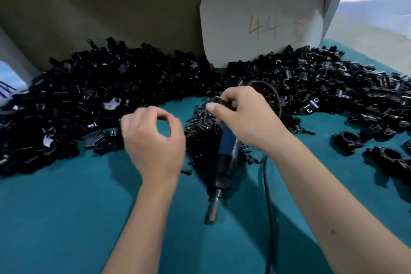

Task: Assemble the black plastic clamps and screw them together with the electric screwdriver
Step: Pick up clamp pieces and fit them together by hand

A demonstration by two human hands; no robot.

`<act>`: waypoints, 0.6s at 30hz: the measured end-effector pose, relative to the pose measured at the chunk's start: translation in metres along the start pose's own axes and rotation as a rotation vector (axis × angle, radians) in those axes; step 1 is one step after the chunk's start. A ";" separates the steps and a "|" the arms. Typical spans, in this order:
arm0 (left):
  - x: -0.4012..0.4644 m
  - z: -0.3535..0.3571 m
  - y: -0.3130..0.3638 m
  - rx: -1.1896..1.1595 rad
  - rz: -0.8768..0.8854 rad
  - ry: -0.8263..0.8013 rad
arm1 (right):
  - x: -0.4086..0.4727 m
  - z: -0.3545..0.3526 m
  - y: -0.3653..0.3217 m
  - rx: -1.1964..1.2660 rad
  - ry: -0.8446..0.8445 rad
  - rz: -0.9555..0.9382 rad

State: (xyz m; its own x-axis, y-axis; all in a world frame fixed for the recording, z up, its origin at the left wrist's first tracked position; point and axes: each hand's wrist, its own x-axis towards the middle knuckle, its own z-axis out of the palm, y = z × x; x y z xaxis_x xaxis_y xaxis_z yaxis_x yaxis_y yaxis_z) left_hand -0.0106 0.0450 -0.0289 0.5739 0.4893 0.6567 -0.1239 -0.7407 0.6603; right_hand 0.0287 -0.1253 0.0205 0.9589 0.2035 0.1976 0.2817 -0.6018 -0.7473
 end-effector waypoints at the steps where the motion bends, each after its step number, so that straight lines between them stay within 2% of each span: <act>1: 0.004 -0.005 -0.014 0.125 -0.066 0.006 | 0.001 0.007 -0.003 0.013 -0.009 -0.028; 4: 0.013 -0.013 -0.040 0.444 -0.338 -0.114 | 0.003 0.020 -0.013 0.048 -0.037 -0.104; 6: 0.016 -0.014 -0.044 0.519 -0.400 -0.205 | 0.005 0.023 -0.016 0.056 -0.066 -0.135; 9: 0.015 -0.010 -0.044 0.502 -0.375 -0.254 | 0.006 0.027 -0.014 0.088 -0.085 -0.127; 15: 0.021 -0.014 -0.055 0.373 -0.365 -0.198 | 0.007 0.016 -0.005 0.298 -0.158 -0.009; 18: 0.021 -0.014 -0.056 0.295 -0.375 -0.202 | 0.011 0.013 0.002 0.315 -0.154 -0.004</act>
State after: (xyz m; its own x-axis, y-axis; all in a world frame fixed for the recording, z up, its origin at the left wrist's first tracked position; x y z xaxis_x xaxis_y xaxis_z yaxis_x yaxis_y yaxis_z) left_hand -0.0030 0.1028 -0.0473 0.6838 0.6689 0.2915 0.3370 -0.6439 0.6869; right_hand 0.0394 -0.1145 0.0130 0.9348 0.3338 0.1212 0.2386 -0.3376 -0.9105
